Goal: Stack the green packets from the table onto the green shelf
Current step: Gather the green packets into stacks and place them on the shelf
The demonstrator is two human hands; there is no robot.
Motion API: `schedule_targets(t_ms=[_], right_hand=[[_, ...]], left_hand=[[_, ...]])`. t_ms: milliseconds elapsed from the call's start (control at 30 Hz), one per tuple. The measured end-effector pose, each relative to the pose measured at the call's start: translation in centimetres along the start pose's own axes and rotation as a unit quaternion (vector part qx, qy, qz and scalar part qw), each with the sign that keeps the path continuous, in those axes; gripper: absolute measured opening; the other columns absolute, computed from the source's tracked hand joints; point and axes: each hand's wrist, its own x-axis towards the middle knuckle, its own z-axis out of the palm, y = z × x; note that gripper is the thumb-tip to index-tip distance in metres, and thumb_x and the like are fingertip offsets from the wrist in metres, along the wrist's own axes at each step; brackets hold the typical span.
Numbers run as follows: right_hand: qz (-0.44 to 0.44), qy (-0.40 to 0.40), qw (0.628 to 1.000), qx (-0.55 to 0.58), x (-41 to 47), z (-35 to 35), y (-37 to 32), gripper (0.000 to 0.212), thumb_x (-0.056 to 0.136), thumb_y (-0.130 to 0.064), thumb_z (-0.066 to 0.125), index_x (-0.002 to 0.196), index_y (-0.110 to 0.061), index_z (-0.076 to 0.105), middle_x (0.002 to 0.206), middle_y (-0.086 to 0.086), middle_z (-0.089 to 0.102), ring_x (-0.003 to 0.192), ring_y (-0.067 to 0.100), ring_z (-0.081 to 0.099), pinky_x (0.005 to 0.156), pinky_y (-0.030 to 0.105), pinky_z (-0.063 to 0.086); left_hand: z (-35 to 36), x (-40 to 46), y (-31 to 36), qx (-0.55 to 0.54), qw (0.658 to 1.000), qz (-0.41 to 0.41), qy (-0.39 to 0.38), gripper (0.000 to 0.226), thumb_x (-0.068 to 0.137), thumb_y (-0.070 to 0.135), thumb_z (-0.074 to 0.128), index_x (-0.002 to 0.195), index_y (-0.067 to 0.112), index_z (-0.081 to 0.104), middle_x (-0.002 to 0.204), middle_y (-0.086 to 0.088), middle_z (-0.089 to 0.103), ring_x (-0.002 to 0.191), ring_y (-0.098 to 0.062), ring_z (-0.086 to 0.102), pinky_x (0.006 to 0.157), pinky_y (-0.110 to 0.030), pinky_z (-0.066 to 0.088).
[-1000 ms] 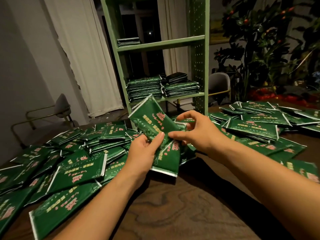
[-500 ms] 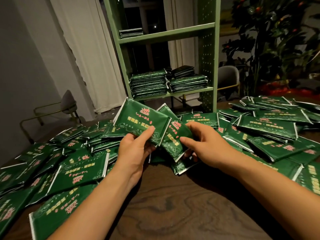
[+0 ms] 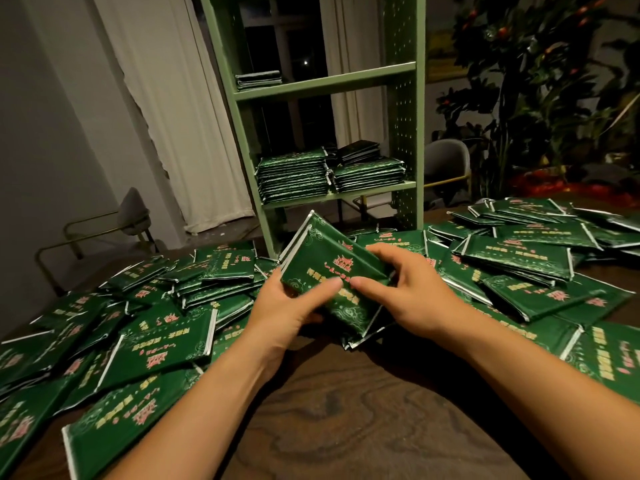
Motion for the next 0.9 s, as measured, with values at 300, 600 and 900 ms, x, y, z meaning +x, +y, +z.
schedule_targets(t_ms=[300, 600, 900], right_hand=[[0.025, 0.085, 0.993, -0.072, 0.0, -0.5, 0.1, 0.025, 0.090, -0.027, 0.072, 0.114, -0.024, 0.066, 0.102, -0.007, 0.071, 0.091, 0.012, 0.069, 0.081, 0.035, 0.059], [0.100, 0.050, 0.865, -0.490, -0.9, 0.2, 0.2, 0.060, 0.079, -0.081, 0.052, 0.106, -0.027, 0.057, 0.096, -0.010, 0.065, 0.091, 0.016, 0.061, 0.071, 0.032, 0.051], [-0.008, -0.095, 0.822, -0.562, -1.5, 2.6, 0.1, 0.068, 0.090, -0.076, 0.037, 0.131, -0.024, 0.051, 0.128, 0.001, 0.050, 0.119, 0.020, 0.041, 0.103, 0.037, 0.041]], left_hand=[[-1.4, 0.0, 1.3, 0.037, 0.995, 0.042, 0.083, 0.021, 0.084, 0.019, 0.076, 0.105, 0.015, 0.071, 0.097, -0.006, 0.079, 0.083, -0.019, 0.076, 0.060, -0.029, 0.061], [-2.4, 0.6, 1.3, -0.029, 0.970, 0.054, 0.236, 0.028, 0.105, 0.035, 0.051, 0.108, 0.008, 0.051, 0.126, -0.021, 0.060, 0.064, -0.002, 0.071, 0.087, -0.050, 0.060], [-1.8, 0.6, 1.1, -0.015, 0.965, 0.069, 0.252, 0.020, 0.106, 0.034, 0.050, 0.099, 0.015, 0.055, 0.114, -0.011, 0.068, 0.070, -0.006, 0.070, 0.076, -0.042, 0.061]])
